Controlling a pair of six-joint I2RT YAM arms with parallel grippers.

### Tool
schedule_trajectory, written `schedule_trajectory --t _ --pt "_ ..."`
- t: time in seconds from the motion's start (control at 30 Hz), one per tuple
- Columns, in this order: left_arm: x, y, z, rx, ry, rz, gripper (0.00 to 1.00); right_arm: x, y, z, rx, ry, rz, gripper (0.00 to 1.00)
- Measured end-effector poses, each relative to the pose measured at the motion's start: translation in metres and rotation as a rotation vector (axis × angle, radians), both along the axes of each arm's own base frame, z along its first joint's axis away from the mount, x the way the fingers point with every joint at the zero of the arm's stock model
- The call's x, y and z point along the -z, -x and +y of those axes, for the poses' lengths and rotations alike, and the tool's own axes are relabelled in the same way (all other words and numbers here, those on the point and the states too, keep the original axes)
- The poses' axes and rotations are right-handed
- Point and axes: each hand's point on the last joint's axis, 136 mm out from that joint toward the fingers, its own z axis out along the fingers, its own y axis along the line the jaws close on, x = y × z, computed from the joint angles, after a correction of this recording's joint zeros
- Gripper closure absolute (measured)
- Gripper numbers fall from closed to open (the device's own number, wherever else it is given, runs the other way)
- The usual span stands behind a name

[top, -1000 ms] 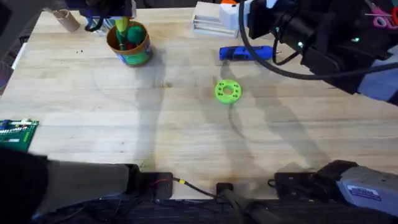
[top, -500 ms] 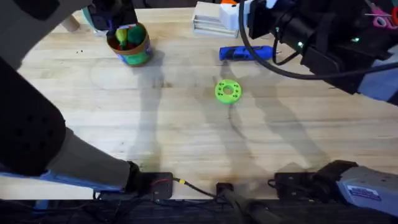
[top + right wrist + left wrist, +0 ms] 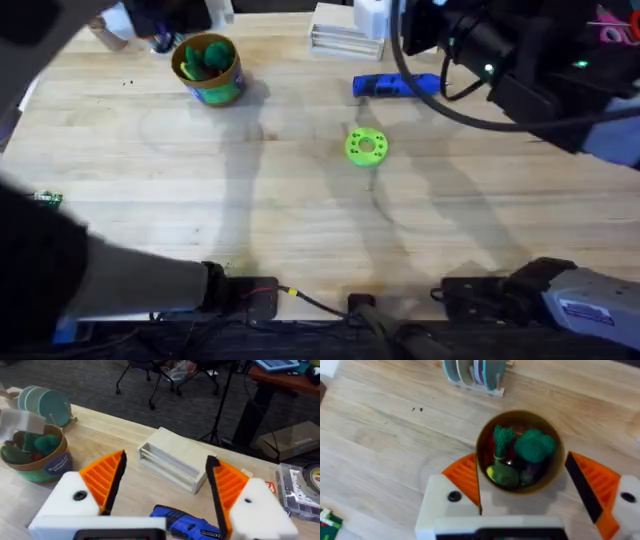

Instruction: Pick up the gripper from the table and insert it into the empty holder that is missing its gripper. Then pick up a screw, insert it into the mounting hole, and use the screwdriver to tighten it. Finally, clean up the table by picking up the vegetable and placing it into the bucket.

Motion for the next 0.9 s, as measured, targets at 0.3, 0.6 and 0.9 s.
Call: schedule_trajectory --t 0.3,0.6,0.9 --pt "-0.078 0.066 -0.007 0.022 -0.008 -0.102 0.008 -0.008 0.041 -0.02 -0.003 0.038 0.077 0.009" --pt "-0.105 0.125 -0.033 0.157 -0.048 -0.083 0.989 0.016 0.086 -0.039 -0.022 0.129 0.275 0.009" --pt "-0.134 0.185 -0.053 0.308 -0.083 -0.144 0.008 -0.031 0.113 -0.052 -0.021 0.067 0.169 0.007"
